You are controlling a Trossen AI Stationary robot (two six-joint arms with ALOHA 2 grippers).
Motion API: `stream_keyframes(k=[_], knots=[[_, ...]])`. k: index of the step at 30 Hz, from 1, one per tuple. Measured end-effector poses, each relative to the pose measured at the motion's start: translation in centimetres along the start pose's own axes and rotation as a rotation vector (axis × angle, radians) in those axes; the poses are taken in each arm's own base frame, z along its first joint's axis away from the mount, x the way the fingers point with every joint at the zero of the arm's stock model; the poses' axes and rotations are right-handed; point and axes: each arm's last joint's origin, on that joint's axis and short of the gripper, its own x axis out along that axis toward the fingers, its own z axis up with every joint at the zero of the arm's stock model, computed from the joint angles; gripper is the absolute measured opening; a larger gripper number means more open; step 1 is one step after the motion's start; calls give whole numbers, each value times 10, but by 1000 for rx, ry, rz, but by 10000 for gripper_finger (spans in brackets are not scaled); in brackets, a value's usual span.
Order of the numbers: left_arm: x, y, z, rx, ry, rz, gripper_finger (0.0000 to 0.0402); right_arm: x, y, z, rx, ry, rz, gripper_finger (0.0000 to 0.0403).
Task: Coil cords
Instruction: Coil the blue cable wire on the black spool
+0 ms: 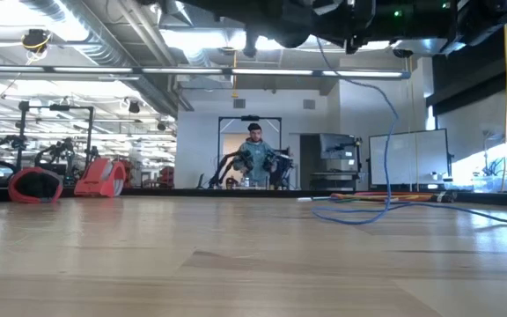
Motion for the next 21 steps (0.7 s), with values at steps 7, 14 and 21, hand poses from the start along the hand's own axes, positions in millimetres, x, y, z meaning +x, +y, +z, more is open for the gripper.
stream_keyframes(k=[7, 14, 21], knots=[[13, 3, -3, 15, 41, 93, 2, 4, 1, -3, 11, -2, 7, 4], [15, 7, -6, 23, 59, 171, 2, 5, 7, 5, 54, -38, 56, 4], [14, 9, -11, 47, 111, 194, 2, -2, 6, 13, 57, -44, 68, 4]])
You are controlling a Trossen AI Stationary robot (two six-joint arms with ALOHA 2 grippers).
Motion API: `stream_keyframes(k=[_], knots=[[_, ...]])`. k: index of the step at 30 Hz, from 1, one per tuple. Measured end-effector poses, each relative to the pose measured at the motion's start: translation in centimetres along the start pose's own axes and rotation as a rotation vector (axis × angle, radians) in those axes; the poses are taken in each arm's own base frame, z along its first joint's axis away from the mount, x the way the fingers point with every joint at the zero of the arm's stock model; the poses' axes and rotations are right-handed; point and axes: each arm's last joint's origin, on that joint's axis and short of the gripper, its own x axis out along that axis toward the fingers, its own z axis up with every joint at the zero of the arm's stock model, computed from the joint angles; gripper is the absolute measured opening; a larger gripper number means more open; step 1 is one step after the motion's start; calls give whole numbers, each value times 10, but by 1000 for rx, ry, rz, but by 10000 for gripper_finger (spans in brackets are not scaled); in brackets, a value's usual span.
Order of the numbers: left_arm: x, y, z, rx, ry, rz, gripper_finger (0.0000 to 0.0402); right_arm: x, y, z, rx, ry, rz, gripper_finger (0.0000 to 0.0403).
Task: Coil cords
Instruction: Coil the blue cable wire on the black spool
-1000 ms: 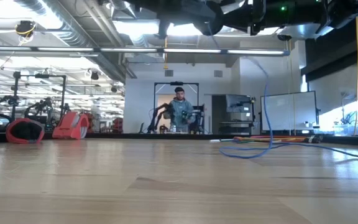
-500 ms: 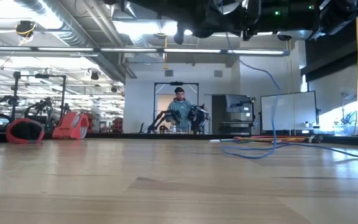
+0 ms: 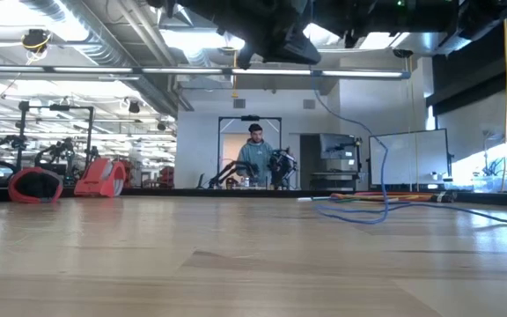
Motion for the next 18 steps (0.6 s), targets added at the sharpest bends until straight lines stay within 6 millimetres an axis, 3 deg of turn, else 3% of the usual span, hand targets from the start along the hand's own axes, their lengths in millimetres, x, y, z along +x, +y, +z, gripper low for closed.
stream_keyframes(k=[18], knots=[[-1, 4, -7, 149, 76, 86, 1, -21, -2, 19, 38, 9, 44, 5]])
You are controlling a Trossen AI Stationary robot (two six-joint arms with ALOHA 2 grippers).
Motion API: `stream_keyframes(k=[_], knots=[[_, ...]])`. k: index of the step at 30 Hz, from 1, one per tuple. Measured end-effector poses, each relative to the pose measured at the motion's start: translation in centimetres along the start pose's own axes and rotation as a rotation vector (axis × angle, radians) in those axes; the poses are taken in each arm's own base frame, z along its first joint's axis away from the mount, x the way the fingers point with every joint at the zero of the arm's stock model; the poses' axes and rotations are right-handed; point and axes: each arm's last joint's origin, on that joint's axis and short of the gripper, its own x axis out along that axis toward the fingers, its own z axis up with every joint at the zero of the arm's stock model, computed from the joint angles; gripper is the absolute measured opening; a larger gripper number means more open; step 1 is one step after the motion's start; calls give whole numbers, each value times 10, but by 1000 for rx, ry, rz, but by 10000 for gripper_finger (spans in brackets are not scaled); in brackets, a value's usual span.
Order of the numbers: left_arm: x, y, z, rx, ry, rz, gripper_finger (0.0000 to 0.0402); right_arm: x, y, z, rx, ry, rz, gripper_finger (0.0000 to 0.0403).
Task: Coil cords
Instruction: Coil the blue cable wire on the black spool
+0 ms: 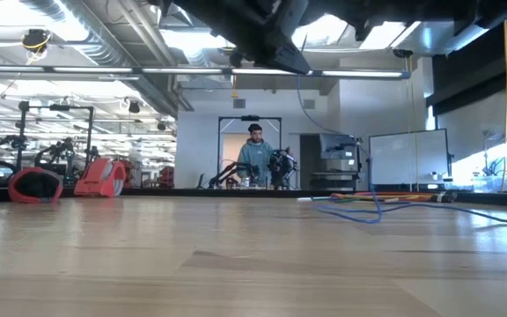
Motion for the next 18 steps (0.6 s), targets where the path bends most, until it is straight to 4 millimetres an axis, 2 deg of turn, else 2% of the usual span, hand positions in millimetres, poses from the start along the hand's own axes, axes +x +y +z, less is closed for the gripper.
stream_keyframes(k=[8, 18], knots=[[-6, 4, 0, 49, 46, 7, 1, -11, 1, 5, -4, 28, 32, 5], [-41, 3, 10, 63, 82, -29, 1, -18, 0, 7, -49, 63, 28, 5]])
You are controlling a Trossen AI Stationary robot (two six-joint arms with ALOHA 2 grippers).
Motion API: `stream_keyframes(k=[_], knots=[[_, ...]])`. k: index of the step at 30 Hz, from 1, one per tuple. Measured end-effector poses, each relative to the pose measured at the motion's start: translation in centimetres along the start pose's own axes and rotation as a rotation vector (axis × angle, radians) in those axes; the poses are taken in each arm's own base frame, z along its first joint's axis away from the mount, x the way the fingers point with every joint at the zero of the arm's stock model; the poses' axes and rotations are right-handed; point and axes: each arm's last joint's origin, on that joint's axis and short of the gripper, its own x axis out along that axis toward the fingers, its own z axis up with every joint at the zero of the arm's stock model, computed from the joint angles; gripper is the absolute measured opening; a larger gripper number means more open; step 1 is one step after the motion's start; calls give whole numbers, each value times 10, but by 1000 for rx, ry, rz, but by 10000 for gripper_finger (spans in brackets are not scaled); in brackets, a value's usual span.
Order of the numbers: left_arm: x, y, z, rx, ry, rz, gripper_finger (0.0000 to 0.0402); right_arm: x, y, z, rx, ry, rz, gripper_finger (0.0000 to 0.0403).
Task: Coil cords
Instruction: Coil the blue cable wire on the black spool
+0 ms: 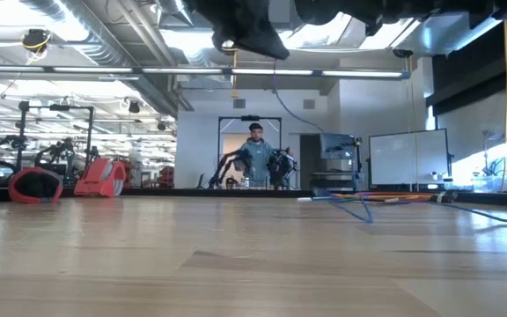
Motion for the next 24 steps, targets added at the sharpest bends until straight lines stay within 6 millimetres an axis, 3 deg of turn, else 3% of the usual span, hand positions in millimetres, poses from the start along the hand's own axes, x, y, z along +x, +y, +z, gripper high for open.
stream_keyframes(k=[24], knots=[[-7, 5, -7, -4, 86, 62, 1, -1, 0, -4, -114, 129, 21, 5]])
